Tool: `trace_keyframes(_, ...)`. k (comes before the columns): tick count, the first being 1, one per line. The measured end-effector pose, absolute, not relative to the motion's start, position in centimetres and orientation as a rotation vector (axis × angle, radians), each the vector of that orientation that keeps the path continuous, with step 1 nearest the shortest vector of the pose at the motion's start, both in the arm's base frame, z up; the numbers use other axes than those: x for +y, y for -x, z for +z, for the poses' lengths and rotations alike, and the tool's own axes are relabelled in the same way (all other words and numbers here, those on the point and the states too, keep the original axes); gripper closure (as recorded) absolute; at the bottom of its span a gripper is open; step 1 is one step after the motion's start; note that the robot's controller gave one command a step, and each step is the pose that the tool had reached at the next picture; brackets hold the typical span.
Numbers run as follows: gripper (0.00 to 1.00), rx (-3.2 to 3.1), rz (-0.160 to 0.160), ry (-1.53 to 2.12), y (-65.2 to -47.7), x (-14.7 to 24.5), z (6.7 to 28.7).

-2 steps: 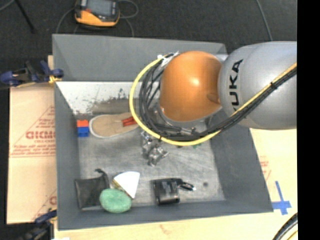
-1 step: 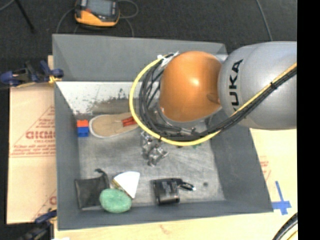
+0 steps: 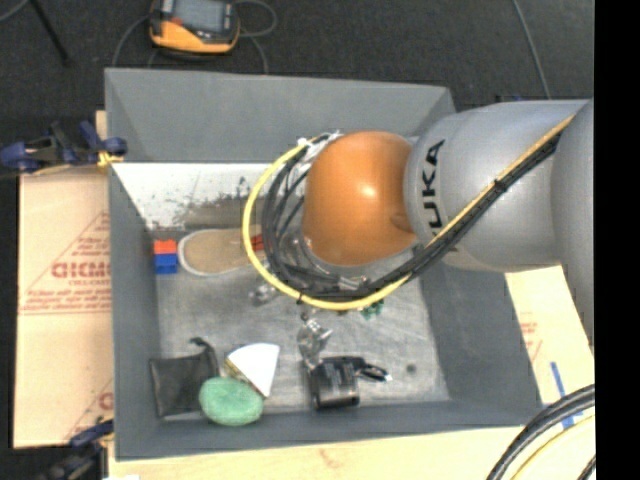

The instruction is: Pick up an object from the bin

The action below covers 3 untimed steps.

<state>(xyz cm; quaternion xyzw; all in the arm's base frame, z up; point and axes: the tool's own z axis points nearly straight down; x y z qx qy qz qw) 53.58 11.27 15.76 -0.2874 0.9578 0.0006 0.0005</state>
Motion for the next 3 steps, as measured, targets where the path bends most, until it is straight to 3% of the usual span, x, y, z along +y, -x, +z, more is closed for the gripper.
trace_keyframes(1, 0.00, 3.006, 0.002, 0.902, -53.6, 11.3, 15.8)
trace_keyframes(2, 0.00, 2.972, 0.000, 0.991, -50.6, 11.5, 11.3)
trace_keyframes(3, 1.00, 2.836, -0.001, 1.315, -50.5, 12.9, 7.5)
